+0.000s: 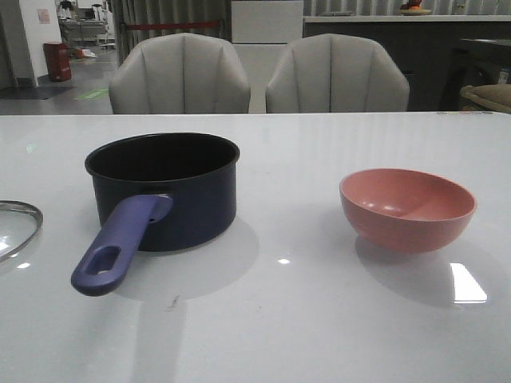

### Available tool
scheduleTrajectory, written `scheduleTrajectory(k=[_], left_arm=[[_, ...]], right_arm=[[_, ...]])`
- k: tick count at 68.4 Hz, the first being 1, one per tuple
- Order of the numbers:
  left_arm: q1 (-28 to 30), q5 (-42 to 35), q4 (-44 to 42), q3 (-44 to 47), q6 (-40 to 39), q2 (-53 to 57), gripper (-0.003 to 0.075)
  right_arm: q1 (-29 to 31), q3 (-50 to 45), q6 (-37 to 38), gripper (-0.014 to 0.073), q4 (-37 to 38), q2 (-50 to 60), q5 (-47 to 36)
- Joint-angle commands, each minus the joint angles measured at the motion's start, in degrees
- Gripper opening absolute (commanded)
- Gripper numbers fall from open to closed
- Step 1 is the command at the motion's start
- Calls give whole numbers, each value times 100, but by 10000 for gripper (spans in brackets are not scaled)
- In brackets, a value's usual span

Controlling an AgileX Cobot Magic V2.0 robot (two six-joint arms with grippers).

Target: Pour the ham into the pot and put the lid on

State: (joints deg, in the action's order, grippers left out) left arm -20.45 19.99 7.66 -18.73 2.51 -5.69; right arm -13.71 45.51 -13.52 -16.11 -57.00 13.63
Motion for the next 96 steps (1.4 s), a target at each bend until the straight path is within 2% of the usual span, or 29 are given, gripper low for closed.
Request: scheduleTrajectory(k=[1,23,38,41,42,43,44,45,47,48,52,56,68,76,85,96], left_arm=[[-48,-462,70,-146,-18,-57,582],[-48,-462,70,-146,-18,-57,582],[-48,-462,70,-146,-18,-57,582],[-48,-462,70,-146,-18,-57,582],[-48,-462,70,-146,-18,-57,582],[-48,-462,70,-146,-18,-57,582],[-48,-462,70,-146,-18,-57,582],[-48,-462,70,-146,-18,-57,582],[-48,-462,70,-146,-18,-57,582],[-48,-462,70,-146,-18,-57,581],[-48,-451,70,-146,-18,-57,582],[-48,-451,70,-146,-18,-57,582],[-48,-461,70,-157,-18,-68,583],[-48,-448,70,-350,-18,-201,620],[-26,-440,-71,-713,-18,-770,671],[47,-312,-82,-1215,-65,-1815,671]], right_arm=[[-48,-399,-80,421,13,725,-799],[-48,-2631,-69,421,-212,3531,-1634],[-48,-3416,-69,415,-206,4780,-1620],[-48,-3470,-69,393,-206,4835,-1622],[-48,-3499,-69,351,-206,4841,-1615],[-48,-3499,-69,351,-206,4841,-1615],[-48,-3515,-69,305,-206,4841,-1615],[-48,-3515,-69,305,-206,4841,-1615],[-48,-3526,-69,253,-206,4841,-1608],[-48,-3534,-69,197,-206,4841,-1608],[-48,-3534,-69,125,-213,4841,-1558],[-48,-3534,-69,156,-213,4841,-1498],[-48,-3534,-69,150,-213,4841,-1439],[-48,-3534,-69,150,-213,4841,-1424],[-48,-3534,-69,150,-213,4841,-1424],[-48,-3534,-69,150,-213,4841,-1424]])
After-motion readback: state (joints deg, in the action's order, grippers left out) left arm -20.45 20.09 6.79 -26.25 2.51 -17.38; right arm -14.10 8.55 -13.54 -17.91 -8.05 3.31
